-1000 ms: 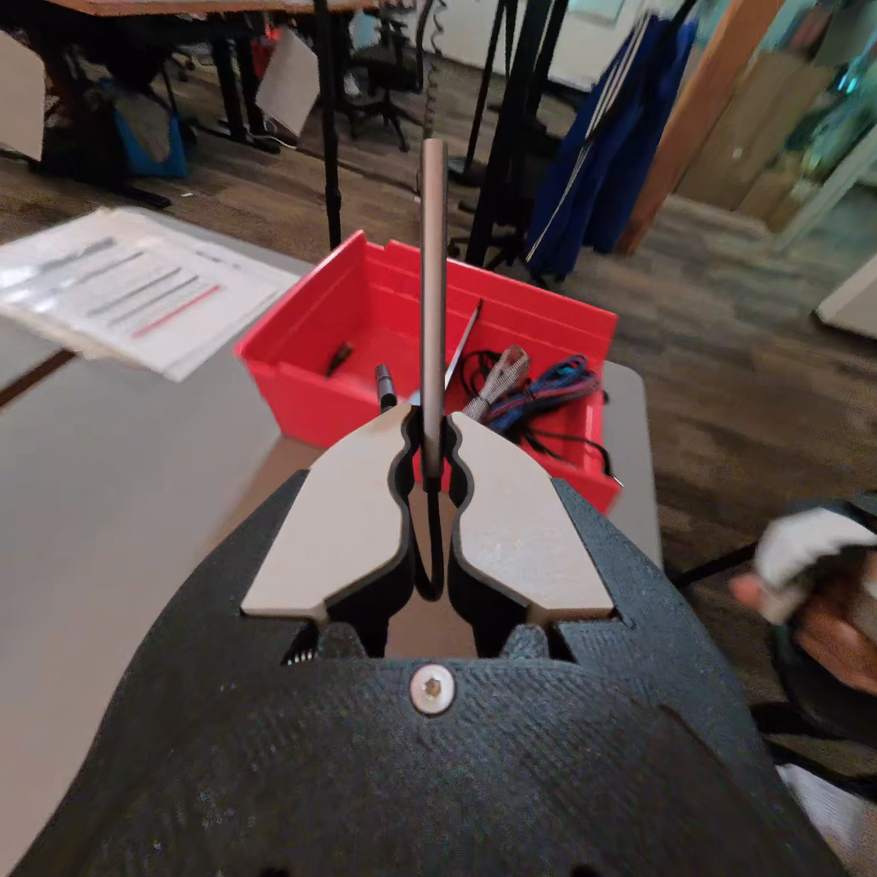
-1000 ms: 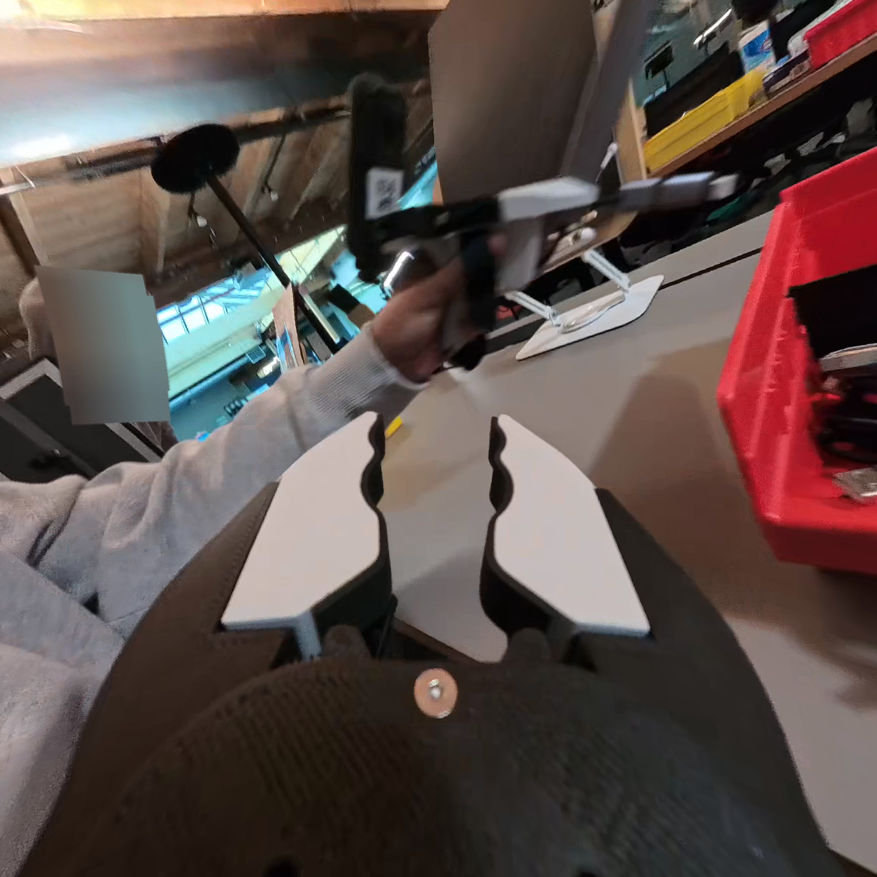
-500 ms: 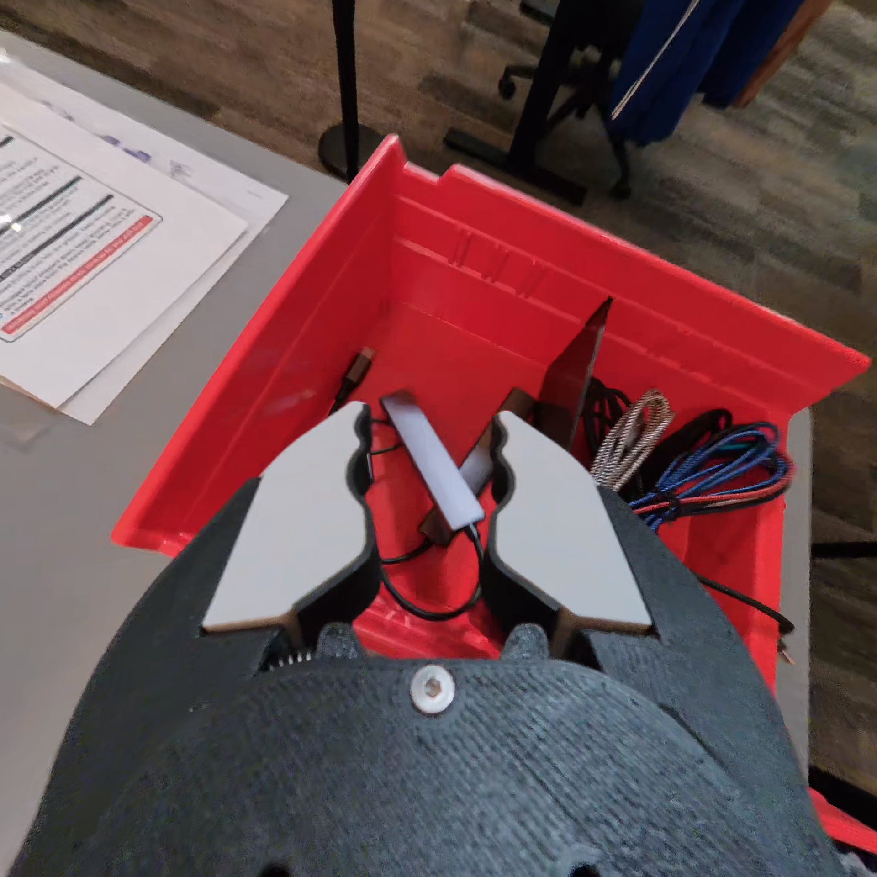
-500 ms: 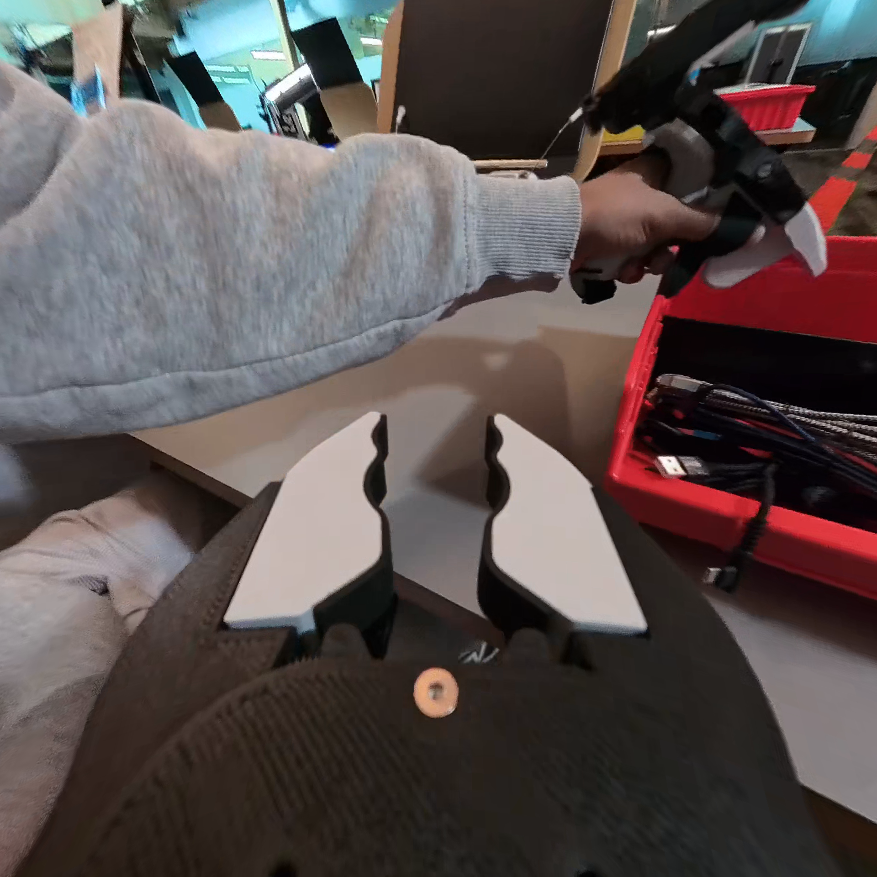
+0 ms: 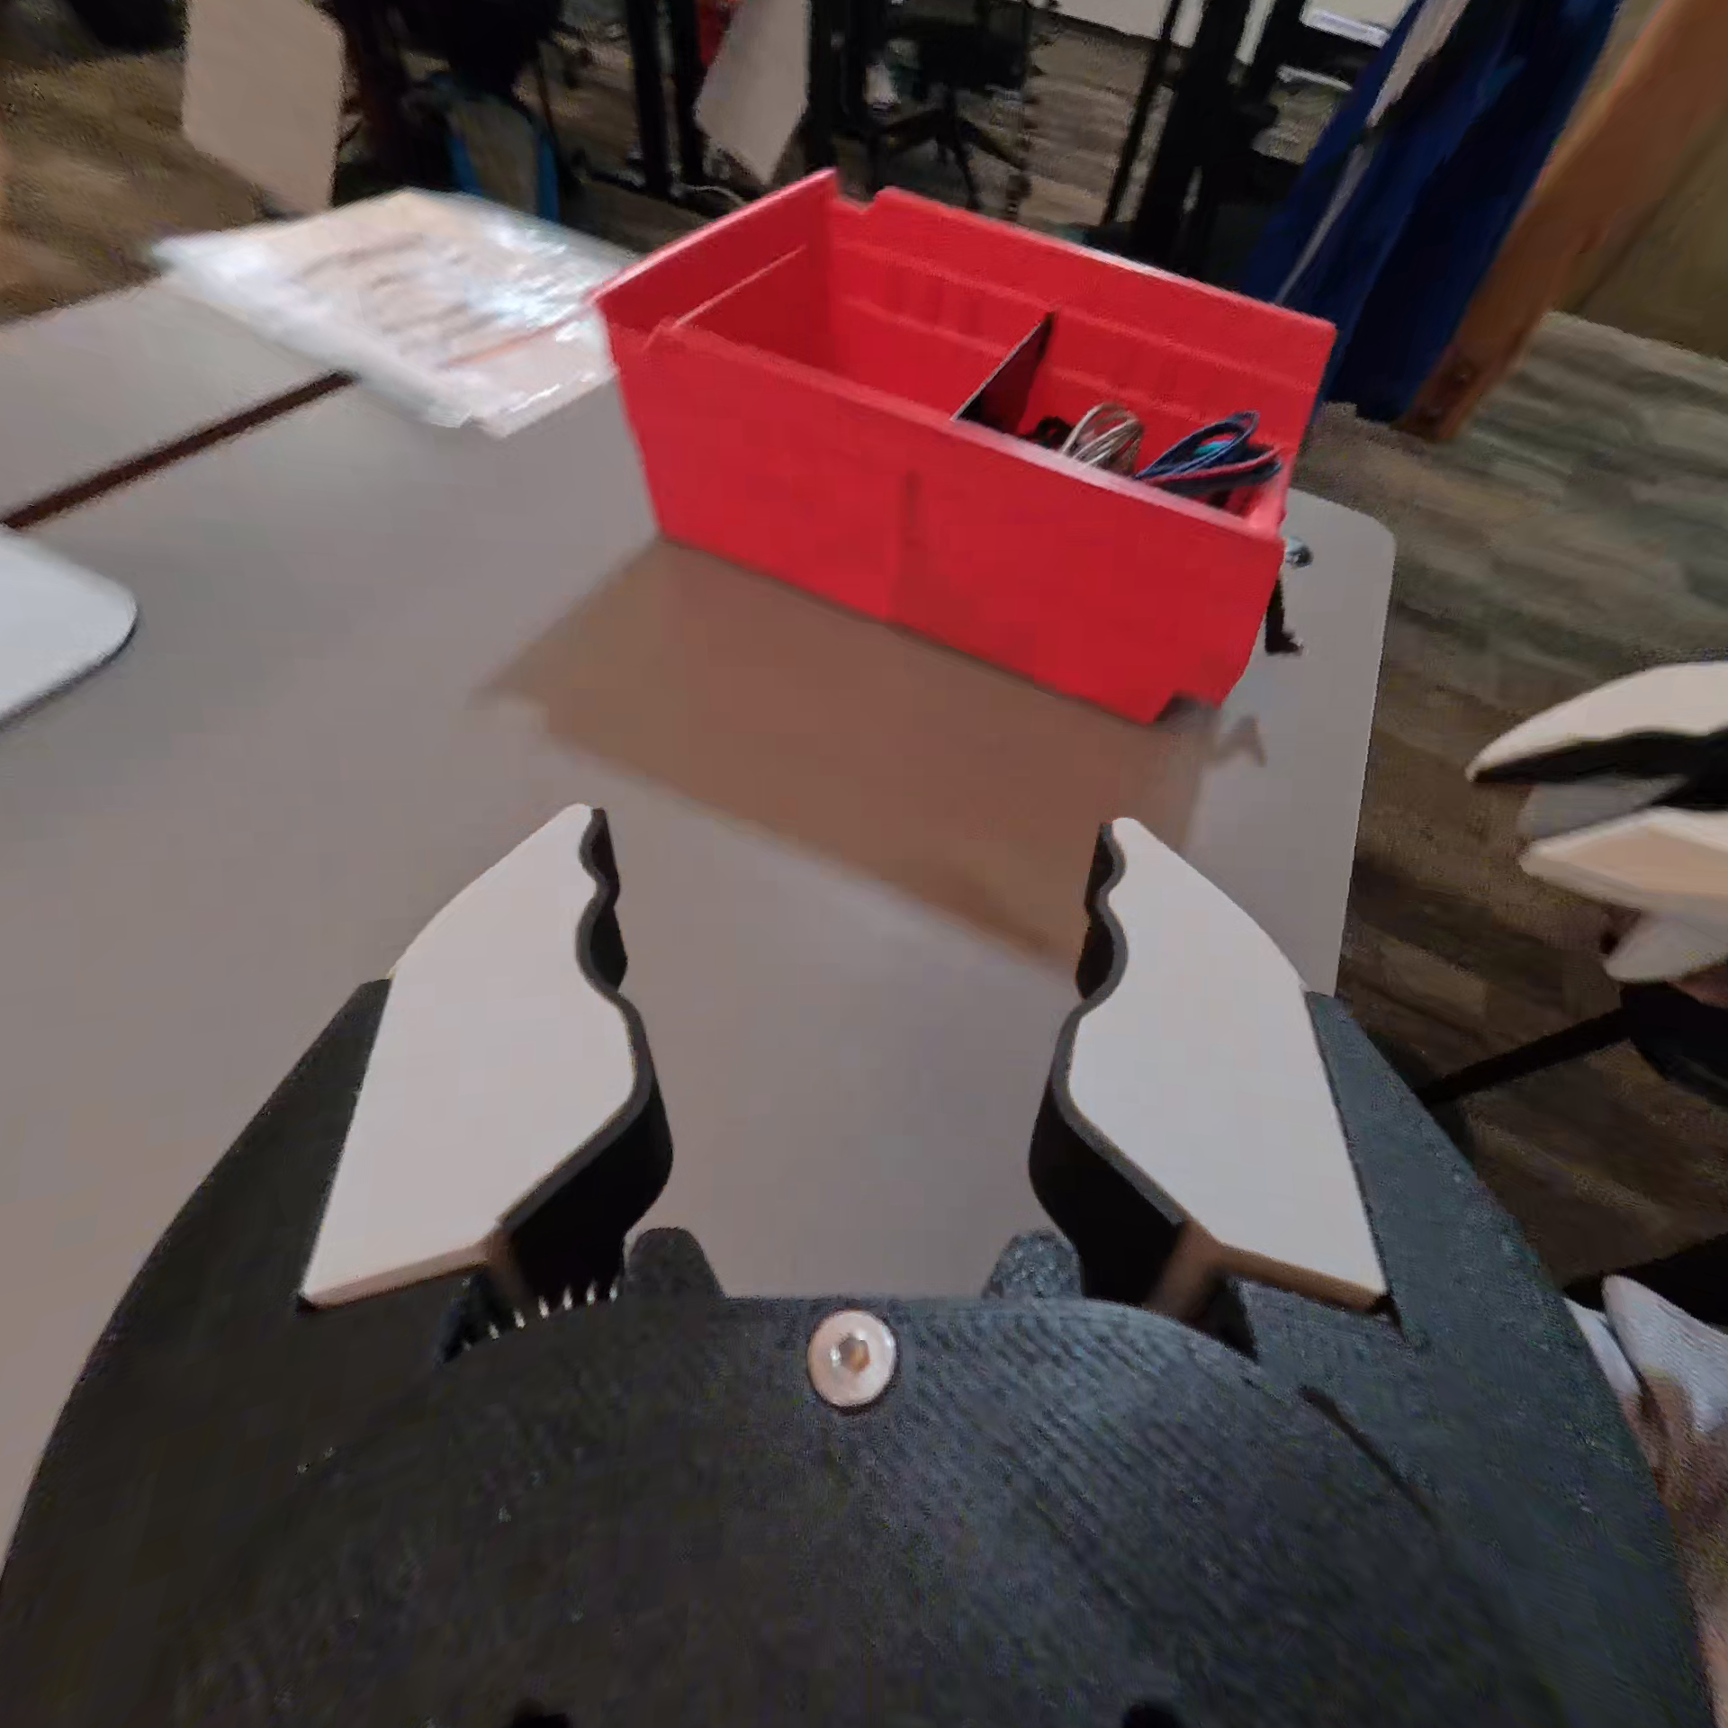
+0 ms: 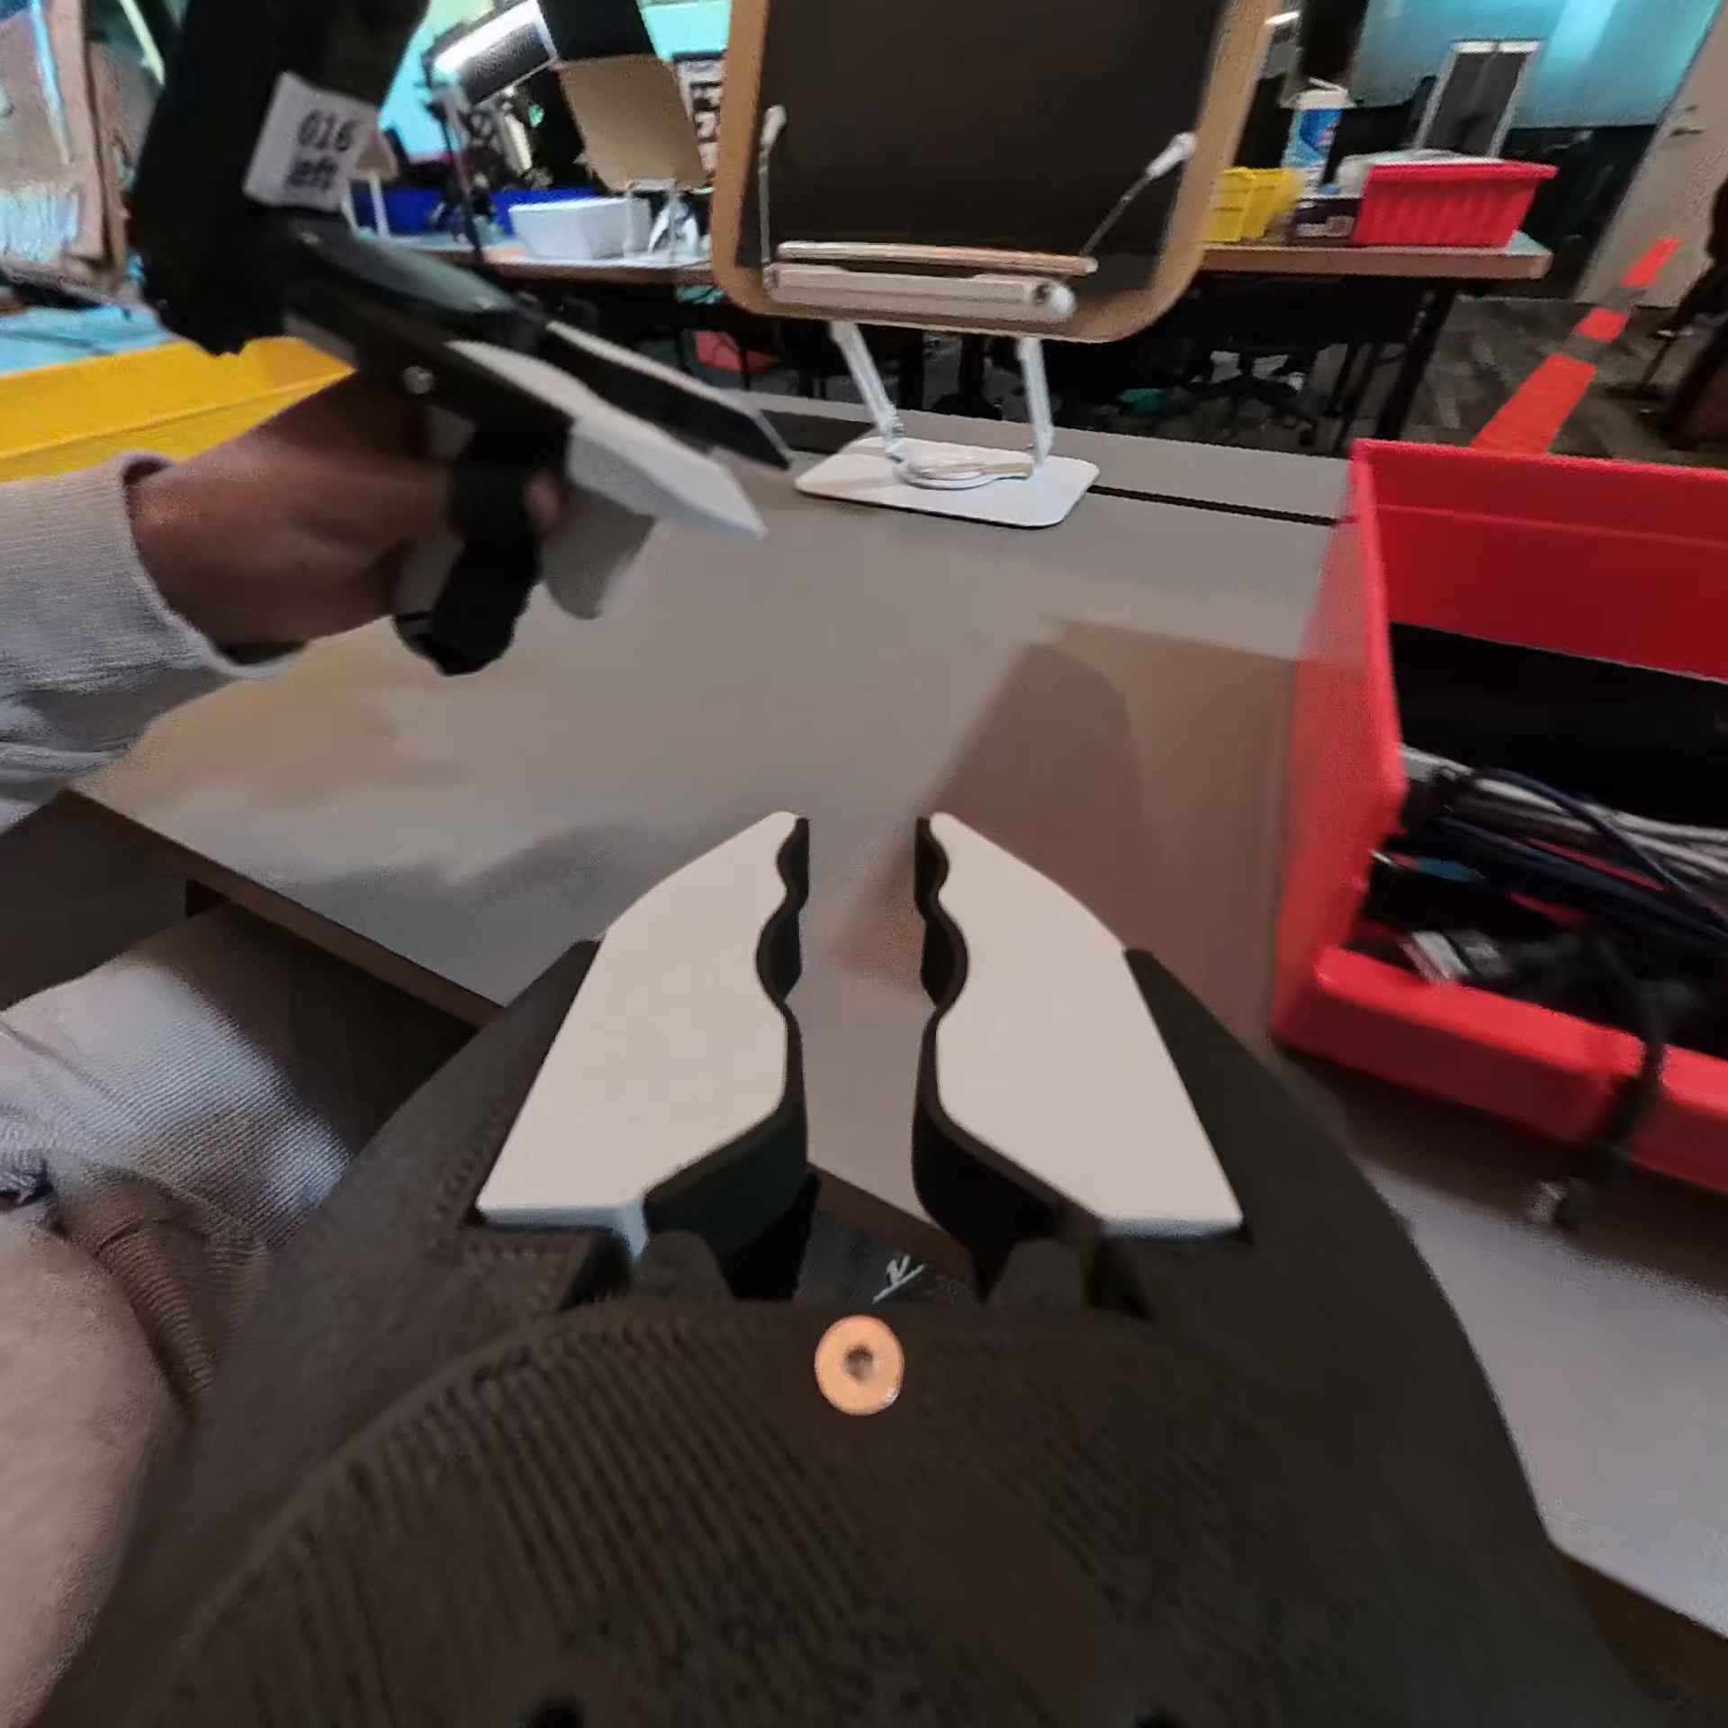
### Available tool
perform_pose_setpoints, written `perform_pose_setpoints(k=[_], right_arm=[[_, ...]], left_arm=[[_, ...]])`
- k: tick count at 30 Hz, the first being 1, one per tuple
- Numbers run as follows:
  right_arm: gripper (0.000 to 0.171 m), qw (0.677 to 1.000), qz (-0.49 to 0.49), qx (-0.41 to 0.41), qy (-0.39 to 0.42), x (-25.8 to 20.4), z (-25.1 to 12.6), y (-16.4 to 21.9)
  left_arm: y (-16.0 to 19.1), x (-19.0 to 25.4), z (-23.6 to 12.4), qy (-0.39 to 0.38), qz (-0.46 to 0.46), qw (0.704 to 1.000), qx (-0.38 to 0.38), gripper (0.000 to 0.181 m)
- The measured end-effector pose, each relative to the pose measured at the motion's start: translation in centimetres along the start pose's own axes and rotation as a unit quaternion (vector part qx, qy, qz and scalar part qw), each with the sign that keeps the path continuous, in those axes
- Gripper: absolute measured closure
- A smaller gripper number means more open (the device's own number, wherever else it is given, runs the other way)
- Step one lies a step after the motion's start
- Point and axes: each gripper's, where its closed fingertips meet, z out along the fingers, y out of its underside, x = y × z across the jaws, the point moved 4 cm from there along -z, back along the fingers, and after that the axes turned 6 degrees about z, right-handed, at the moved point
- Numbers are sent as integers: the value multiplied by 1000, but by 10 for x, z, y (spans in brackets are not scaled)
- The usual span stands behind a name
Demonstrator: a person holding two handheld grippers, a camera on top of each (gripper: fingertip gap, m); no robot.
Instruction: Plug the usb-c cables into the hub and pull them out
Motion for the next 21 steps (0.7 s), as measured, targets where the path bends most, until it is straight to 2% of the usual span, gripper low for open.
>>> perform_pose_setpoints(k=[5, 9, 11, 12, 13, 14, 15, 18, 21], right_arm=[[163, 998, -51, 12, -43, -43, 35, -6], [167, 992, -22, 8, -126, -101, 72, -17], [158, 985, -18, 19, -173, -136, 92, -32], [153, 980, -16, 28, -197, -155, 101, -41], [149, 975, -13, 35, -220, -172, 111, -49], [144, 969, -8, 39, -242, -188, 120, -56], [140, 964, 1, 41, -261, -201, 131, -61], [126, 957, 63, 35, -282, -220, 166, -65], [131, 945, 136, 51, -292, -207, 175, -50]], left_arm=[[56, -30, -72, -31, -141, 988, 62, 68], [73, -48, -108, -83, -170, 977, 101, 72], [80, -50, -118, -107, -145, 980, 82, 89], [83, -51, -123, -121, -122, 983, 63, 106], [87, -52, -129, -136, -98, 985, 47, 132], [90, -53, -134, -146, -77, 986, 35, 149], [93, -54, -137, -154, -61, 986, 21, 157], [105, -63, -143, -190, -19, 981, -38, 164], [107, -58, -135, -205, 72, 973, -80, 167]])
